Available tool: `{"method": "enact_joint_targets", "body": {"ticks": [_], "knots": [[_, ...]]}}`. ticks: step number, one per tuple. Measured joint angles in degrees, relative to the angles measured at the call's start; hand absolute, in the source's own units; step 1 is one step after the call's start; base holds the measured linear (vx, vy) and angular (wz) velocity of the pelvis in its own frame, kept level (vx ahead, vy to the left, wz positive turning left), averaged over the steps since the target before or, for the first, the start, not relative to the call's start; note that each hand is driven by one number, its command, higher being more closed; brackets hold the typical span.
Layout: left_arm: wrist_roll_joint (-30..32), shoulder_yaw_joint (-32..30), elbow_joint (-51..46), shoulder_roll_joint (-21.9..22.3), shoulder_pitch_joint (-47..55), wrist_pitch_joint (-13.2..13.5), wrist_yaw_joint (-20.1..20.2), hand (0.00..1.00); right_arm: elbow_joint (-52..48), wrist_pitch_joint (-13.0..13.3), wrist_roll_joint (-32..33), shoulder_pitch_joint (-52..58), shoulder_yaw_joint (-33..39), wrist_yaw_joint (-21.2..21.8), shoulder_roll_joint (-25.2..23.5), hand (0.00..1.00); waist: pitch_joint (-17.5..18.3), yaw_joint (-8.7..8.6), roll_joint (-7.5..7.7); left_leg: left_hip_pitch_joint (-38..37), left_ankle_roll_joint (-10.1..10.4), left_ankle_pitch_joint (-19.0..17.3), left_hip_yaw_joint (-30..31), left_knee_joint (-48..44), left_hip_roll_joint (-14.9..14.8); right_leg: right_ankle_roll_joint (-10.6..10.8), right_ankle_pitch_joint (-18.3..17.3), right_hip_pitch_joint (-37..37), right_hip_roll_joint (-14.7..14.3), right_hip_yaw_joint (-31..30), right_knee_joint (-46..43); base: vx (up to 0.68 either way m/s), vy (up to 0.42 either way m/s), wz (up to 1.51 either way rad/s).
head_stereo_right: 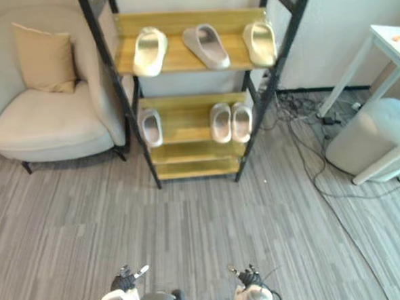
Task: Organize the slippers on the shoe rack
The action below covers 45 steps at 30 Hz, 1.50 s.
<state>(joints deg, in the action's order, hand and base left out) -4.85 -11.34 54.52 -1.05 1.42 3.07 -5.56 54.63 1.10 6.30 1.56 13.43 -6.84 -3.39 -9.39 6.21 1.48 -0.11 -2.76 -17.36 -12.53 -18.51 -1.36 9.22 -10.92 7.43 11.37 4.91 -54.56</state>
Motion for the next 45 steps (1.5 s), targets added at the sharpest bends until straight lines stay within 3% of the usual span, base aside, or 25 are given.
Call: {"method": "enact_joint_targets", "body": {"ticks": [3,5,6,7,8,9,10,12,13,15,16,17,19,21,22,23,25,27,30,33,45], "knots": [[-0.3,0.0,0.8,0.4,-0.2,-0.1,0.0,0.00,-1.2,0.5,-0.1,0.2,0.0,0.0,0.4,0.00,0.0,-0.93,-0.24,-7.2,0.5,-1.8,1.5,2.9,-1.0,-5.1,-4.5,4.1,1.1,10.0,2.9,0.38,-0.061,0.32],[-0.8,0.1,0.9,1.0,-0.2,-0.1,0.1,0.00,-1.5,0.6,-0.1,-0.2,0.1,0.0,0.7,0.00,0.1,-1.64,-0.41,-10.7,0.6,-1.8,3.1,6.1,-2.7,-6.6,-4.3,8.0,-0.7,13.6,16.1,0.40,-0.150,0.53],[-0.9,0.1,1.0,1.0,-0.2,-0.1,0.2,0.00,-1.5,0.6,-0.2,-0.5,0.3,0.0,0.9,0.00,0.0,-2.05,-0.46,-11.6,0.6,-1.8,4.0,6.8,-3.2,-6.7,-2.8,9.1,-1.6,13.3,20.7,0.57,-0.251,0.64],[-0.9,0.0,1.3,1.1,0.0,-0.1,0.1,0.00,-1.6,0.5,-0.1,-0.9,1.0,0.0,0.9,0.00,0.0,-2.73,-0.57,-13.2,1.3,-2.1,5.2,7.3,-4.1,-7.2,1.6,10.0,-3.3,12.0,29.3,0.52,-0.245,0.56],[-0.8,-0.1,1.2,1.1,0.1,-0.1,0.1,0.00,-1.5,0.6,-0.1,-0.8,1.1,0.0,1.0,0.00,0.0,-2.86,-0.49,-14.0,2.4,-2.7,5.7,7.3,-4.4,-7.9,5.2,9.7,-4.2,10.6,33.6,0.53,-0.264,0.60],[-0.8,-0.9,1.7,1.5,0.1,-0.1,0.1,0.00,-1.4,0.6,-0.2,-0.8,1.2,0.0,1.4,0.00,-0.2,-3.05,-1.20,-15.9,3.9,-3.5,7.4,7.2,-5.5,-9.6,11.1,8.5,-5.9,9.2,34.5,0.52,-0.243,0.35],[-0.7,-1.8,2.1,2.6,0.4,0.0,0.2,0.00,-1.3,0.6,-0.7,-1.5,1.9,0.0,2.2,0.00,0.1,-2.68,-2.82,-15.6,5.7,-1.9,8.7,5.8,-7.1,-10.0,8.2,8.5,-6.3,9.7,31.8,0.59,-0.292,0.38],[-0.1,-2.7,2.0,4.4,0.1,0.3,0.1,0.00,-1.1,0.6,-1.5,-1.5,2.4,0.0,2.8,0.00,-0.1,-3.03,-4.05,-14.6,7.0,0.1,10.9,1.9,-7.6,-10.7,4.3,8.2,-6.3,10.8,29.1,0.52,-0.266,0.22],[0.2,-3.1,2.0,4.3,-0.2,0.3,0.2,0.00,-1.2,0.6,-1.7,-1.5,2.2,0.0,3.0,0.00,-0.3,-3.07,-4.67,-11.3,9.6,1.6,12.1,-5.7,-8.5,-11.2,2.8,6.6,-6.8,11.7,29.3,0.44,-0.231,0.19],[0.2,-3.5,1.6,4.4,-0.8,0.2,0.5,0.00,-1.1,0.3,-1.7,-1.5,1.9,0.0,3.2,0.00,-0.8,-3.01,-5.06,-5.0,10.5,7.8,13.4,-20.4,-9.5,-11.5,1.9,2.2,-7.9,12.5,32.5,0.42,-0.173,0.20],[0.2,-3.5,0.7,4.3,-0.7,0.3,0.7,0.00,-0.9,0.2,-1.6,-1.5,1.6,-0.1,3.0,0.00,-1.7,-2.78,-4.86,-0.7,10.7,6.7,12.0,-30.5,-11.9,-12.0,1.6,-2.4,-9.0,12.8,35.9,0.37,-0.081,0.07],[0.2,-3.5,0.0,4.2,-0.7,0.3,0.8,0.00,-0.8,0.1,-1.6,-1.4,1.6,-0.1,2.5,0.00,-2.1,-2.73,-4.59,1.9,10.3,4.7,9.7,-34.6,-13.2,-12.0,1.5,-5.8,-9.5,12.8,38.0,0.34,-0.066,0.02],[0.1,-3.3,-0.6,4.0,-0.7,0.3,0.8,0.00,0.1,0.2,-1.3,-1.5,1.6,-0.1,2.0,0.00,-2.2,-2.56,-4.01,4.8,9.4,2.3,6.6,-33.8,-13.3,-12.0,1.5,-9.1,-9.2,12.7,40.3,0.27,-0.016,-0.09],[0.1,-2.4,-1.2,4.0,-0.8,0.4,0.8,0.00,0.3,0.1,-1.2,-1.5,1.6,-0.1,1.7,0.00,-2.1,-2.45,-3.84,8.9,8.8,0.9,3.8,-20.2,-11.7,-10.5,1.5,-11.5,-8.1,12.2,42.2,0.32,0.088,-0.17],[0.1,-2.2,-1.3,4.0,-0.8,0.4,0.8,0.00,0.3,0.1,-1.2,-1.3,1.6,-0.2,1.7,0.00,-2.0,-2.42,-4.07,9.4,8.5,2.1,3.9,-14.0,-10.9,-9.7,1.2,-11.6,-7.9,11.9,42.3,0.25,0.167,-0.21],[0.0,-1.5,-1.0,4.0,-1.0,0.3,0.9,0.00,0.6,0.1,-1.2,-1.5,1.7,-0.3,1.9,0.00,-1.6,-2.21,-4.35,9.6,8.4,5.4,4.1,-6.7,-9.6,-7.9,0.6,-11.5,-7.9,10.8,42.0,0.25,0.154,-0.08],[-0.1,-0.4,-0.1,1.9,-1.1,0.4,0.8,0.00,0.5,0.1,-1.2,-0.8,1.6,-0.3,0.7,0.00,-0.9,-2.34,-1.28,7.2,7.2,6.8,3.7,-1.9,-6.0,-7.0,1.0,-11.7,-5.7,9.5,44.1,0.24,0.158,0.10],[-0.1,-0.4,0.3,1.0,-1.3,0.3,0.8,0.00,0.6,0.0,-1.2,-0.4,1.6,-0.3,0.5,0.00,-0.8,-2.05,-0.38,6.1,7.1,6.7,3.1,-1.5,-4.9,-6.4,1.4,-13.4,-4.5,9.1,45.0,0.21,0.131,0.10],[0.1,-0.5,1.5,0.1,-0.2,0.3,0.8,0.00,1.1,0.0,-1.3,-0.2,1.6,-0.3,0.1,0.00,-0.5,-1.90,-0.23,0.9,7.0,6.8,2.0,2.6,-4.0,-6.4,2.3,-15.6,-4.0,7.8,45.4,0.13,0.067,-0.14],[0.2,-0.5,2.3,-0.1,-0.2,0.3,0.8,0.00,1.1,0.0,-1.3,0.2,1.7,-0.3,-0.1,0.00,0.8,-1.91,0.01,0.5,6.4,7.4,2.0,5.0,-3.9,-5.8,3.1,-15.6,-4.1,7.2,46.9,0.08,-0.017,-0.05],[0.2,2.5,3.6,-1.5,1.1,0.3,0.8,0.00,-3.1,0.6,-1.2,3.7,-1.3,-1.0,2.9,0.00,1.6,-2.71,-0.09,-5.0,6.3,14.4,1.2,17.4,-2.1,-6.0,5.2,-15.4,-4.4,4.4,49.2,-0.04,-0.004,-0.07]]}}
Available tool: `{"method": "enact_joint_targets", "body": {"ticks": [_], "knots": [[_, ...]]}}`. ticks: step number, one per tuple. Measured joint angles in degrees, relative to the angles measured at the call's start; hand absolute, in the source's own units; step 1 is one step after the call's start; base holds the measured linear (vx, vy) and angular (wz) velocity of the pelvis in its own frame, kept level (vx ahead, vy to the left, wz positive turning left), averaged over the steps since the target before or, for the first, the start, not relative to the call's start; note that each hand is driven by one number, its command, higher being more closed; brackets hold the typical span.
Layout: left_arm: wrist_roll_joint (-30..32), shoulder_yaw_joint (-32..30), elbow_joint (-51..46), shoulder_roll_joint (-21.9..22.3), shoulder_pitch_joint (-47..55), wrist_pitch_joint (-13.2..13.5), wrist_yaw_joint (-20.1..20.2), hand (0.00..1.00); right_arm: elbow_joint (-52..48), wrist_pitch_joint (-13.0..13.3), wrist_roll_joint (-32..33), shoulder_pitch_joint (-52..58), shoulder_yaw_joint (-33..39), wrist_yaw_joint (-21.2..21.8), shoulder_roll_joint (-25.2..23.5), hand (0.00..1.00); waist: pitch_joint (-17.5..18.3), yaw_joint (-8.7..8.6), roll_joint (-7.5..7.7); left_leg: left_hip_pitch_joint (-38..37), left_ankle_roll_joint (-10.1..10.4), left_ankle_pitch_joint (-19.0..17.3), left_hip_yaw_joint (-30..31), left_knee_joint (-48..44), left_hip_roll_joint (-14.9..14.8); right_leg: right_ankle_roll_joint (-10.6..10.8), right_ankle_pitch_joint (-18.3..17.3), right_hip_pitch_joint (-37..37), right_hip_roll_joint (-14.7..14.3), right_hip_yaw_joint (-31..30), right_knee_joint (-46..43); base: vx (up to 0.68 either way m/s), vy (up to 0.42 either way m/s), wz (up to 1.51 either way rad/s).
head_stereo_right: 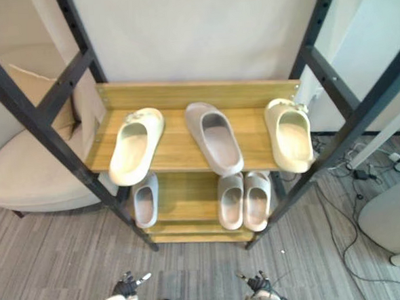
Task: Organize the slippers on the shoe rack
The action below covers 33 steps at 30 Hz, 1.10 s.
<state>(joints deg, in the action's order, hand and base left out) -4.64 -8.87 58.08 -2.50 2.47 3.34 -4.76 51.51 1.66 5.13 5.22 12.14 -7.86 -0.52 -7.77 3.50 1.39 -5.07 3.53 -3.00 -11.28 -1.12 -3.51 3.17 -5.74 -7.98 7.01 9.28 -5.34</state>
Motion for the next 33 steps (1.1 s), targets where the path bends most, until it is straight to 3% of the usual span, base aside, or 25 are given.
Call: {"method": "enact_joint_targets", "body": {"ticks": [6,10,15,20,28,33], "knots": [[0.0,2.2,-0.3,-1.2,1.8,0.0,0.0,0.00,-20.5,0.0,-0.7,5.9,-1.6,0.0,1.7,0.00,0.6,-0.80,0.45,-1.4,-0.3,4.4,-0.7,7.0,2.1,1.3,-0.1,2.1,1.0,-2.4,1.6,-0.14,0.025,-0.12],[0.0,3.8,-3.2,-1.2,3.6,0.2,0.0,0.00,-38.0,0.3,-3.2,9.7,-0.1,-0.1,3.5,0.00,1.2,-1.01,0.39,-1.6,-0.6,4.3,0.0,7.1,2.5,1.9,-0.4,2.5,1.2,-3.5,1.5,-0.11,0.031,-0.09],[0.1,3.9,-3.4,-1.2,4.5,0.2,0.1,0.00,-46.0,1.3,-5.3,9.9,2.4,-0.4,3.5,0.00,2.2,-1.76,0.30,-1.3,-0.8,4.2,0.2,7.1,2.7,2.1,-0.3,3.0,1.2,-4.4,1.6,-0.02,0.022,-0.07],[1.2,6.0,-2.8,-1.3,4.7,1.1,0.4,0.00,-56.8,3.2,-7.1,7.4,2.4,-1.1,3.5,0.00,3.2,-1.77,-0.91,-1.1,-1.3,4.2,0.1,6.9,3.1,2.5,0.8,3.3,1.2,-5.5,2.2,0.06,0.018,-0.09],[2.3,8.4,-1.4,-2.1,3.8,1.4,1.6,0.00,-60.3,7.0,-7.2,-1.2,-2.2,0.7,8.5,0.00,3.2,-1.29,-0.88,-1.0,-1.8,3.6,3.1,5.7,3.2,2.5,1.1,1.9,1.1,-5.0,3.3,0.03,-0.014,0.04],[2.3,8.7,-1.1,-2.1,3.3,1.4,1.6,0.00,-62.2,7.1,-6.7,-3.0,-5.0,1.3,8.6,0.00,3.1,-0.51,-0.86,-1.0,-1.8,3.6,4.4,5.7,3.3,2.5,1.1,1.6,1.2,-4.4,3.2,-0.03,-0.013,0.08]]}}
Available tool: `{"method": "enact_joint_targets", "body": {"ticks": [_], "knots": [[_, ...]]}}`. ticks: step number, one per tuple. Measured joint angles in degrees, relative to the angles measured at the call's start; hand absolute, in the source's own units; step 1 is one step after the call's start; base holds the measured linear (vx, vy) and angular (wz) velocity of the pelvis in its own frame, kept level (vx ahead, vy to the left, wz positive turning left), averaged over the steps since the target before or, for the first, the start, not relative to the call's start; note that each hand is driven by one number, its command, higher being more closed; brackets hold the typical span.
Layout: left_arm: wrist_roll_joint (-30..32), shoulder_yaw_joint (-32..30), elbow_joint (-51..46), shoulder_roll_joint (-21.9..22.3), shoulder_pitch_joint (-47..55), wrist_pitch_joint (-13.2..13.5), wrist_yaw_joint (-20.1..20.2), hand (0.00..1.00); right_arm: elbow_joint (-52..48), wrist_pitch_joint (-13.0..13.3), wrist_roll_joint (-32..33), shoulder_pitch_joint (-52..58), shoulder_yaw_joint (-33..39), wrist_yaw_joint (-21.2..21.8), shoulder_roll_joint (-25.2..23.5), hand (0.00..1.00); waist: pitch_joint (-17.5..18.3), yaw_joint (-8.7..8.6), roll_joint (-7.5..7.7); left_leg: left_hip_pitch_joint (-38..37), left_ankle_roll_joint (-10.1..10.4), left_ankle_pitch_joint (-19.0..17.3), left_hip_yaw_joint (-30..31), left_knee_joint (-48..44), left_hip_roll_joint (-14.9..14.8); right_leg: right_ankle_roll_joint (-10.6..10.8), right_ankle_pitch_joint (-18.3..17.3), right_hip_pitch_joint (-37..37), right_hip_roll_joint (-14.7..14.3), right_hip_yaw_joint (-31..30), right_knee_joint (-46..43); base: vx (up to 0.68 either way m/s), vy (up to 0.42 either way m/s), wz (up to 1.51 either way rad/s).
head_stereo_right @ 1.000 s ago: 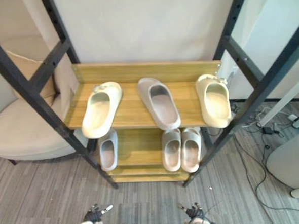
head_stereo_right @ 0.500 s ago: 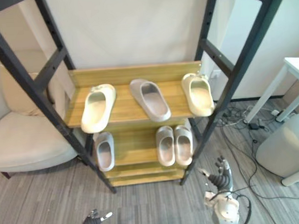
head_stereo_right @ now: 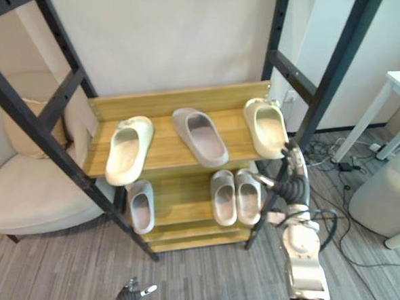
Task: Organize the slippers on the shoe rack
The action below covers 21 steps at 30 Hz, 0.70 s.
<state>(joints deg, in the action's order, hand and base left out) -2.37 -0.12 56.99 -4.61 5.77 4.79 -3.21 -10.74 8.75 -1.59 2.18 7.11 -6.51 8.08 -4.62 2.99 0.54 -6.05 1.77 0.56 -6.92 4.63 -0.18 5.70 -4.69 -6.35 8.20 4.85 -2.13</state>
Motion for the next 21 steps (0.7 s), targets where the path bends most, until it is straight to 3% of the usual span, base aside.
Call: {"method": "enact_joint_targets", "body": {"ticks": [7,14,21], "knots": [[0.0,0.0,0.0,0.0,-0.1,0.0,0.0,0.00,-0.1,0.2,0.5,-1.9,-1.0,0.9,1.2,0.00,-0.2,0.09,0.10,0.0,-0.2,0.2,4.7,0.2,0.9,0.4,-0.8,-0.9,0.4,2.1,-0.5,-0.02,-0.021,0.15],[0.1,0.0,0.0,-0.3,-0.5,0.1,0.1,0.00,0.0,0.2,0.6,-6.2,-1.4,0.9,2.6,0.00,-1.0,0.11,0.47,0.0,-0.2,0.2,5.1,0.2,0.9,0.5,-0.8,-1.2,0.4,2.5,-0.5,0.00,-0.007,0.02],[0.1,0.0,-0.1,-0.5,-0.7,0.1,0.1,0.00,3.8,-0.1,2.4,-14.3,-2.8,-0.7,7.2,0.00,-1.6,0.18,0.72,0.1,-0.2,0.2,5.3,0.3,1.0,0.5,-0.8,-1.1,0.4,2.6,-0.4,0.00,0.000,0.00]]}}
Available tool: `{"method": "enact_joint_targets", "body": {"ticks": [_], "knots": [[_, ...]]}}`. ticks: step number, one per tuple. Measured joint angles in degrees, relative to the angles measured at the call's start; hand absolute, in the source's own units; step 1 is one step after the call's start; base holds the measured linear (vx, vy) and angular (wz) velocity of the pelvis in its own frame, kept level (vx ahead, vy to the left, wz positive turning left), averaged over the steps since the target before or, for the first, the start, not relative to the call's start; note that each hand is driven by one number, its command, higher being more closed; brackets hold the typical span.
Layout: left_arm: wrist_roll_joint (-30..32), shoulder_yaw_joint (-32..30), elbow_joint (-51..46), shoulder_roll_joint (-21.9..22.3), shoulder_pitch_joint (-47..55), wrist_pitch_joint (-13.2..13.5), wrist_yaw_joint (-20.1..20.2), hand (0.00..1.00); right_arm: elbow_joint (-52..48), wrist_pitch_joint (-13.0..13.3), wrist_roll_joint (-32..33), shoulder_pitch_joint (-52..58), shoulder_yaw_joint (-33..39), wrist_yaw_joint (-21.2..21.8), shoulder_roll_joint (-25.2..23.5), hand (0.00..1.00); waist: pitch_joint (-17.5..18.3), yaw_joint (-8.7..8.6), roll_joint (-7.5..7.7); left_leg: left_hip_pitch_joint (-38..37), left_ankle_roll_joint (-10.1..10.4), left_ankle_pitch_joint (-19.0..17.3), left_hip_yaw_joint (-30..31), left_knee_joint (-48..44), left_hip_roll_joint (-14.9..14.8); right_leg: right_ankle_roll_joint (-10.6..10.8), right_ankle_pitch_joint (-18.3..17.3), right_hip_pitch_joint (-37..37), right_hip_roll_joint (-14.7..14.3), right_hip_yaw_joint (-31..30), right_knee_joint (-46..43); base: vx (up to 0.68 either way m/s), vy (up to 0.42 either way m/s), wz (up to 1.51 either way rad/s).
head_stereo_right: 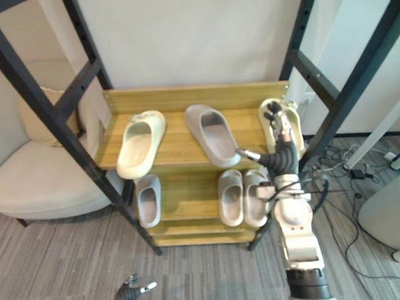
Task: Organize the slippers on the shoe rack
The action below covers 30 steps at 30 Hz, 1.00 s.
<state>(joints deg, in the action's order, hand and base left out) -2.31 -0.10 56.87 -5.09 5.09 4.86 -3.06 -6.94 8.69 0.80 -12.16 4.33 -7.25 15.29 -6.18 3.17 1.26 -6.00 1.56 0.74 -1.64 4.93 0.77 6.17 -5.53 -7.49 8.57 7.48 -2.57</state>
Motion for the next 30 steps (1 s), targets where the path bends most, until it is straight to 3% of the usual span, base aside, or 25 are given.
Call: {"method": "enact_joint_targets", "body": {"ticks": [13,30], "knots": [[-0.1,0.1,-0.2,-0.3,-0.5,1.0,0.0,0.00,13.4,-2.6,1.5,-12.5,-5.0,-0.2,5.1,0.00,-1.3,0.32,0.49,0.6,-0.1,0.1,0.3,0.2,0.1,0.0,0.0,0.5,0.0,0.2,0.0,0.00,-0.003,0.01],[-0.3,0.0,-1.5,-0.1,-0.5,1.0,-0.1,0.00,24.3,-4.9,1.4,-20.7,-6.9,-1.1,6.3,0.00,-3.1,0.42,-0.07,1.2,-0.4,0.3,0.8,0.9,0.0,-0.8,0.8,1.3,0.0,0.9,-0.8,0.00,-0.002,0.01]]}}
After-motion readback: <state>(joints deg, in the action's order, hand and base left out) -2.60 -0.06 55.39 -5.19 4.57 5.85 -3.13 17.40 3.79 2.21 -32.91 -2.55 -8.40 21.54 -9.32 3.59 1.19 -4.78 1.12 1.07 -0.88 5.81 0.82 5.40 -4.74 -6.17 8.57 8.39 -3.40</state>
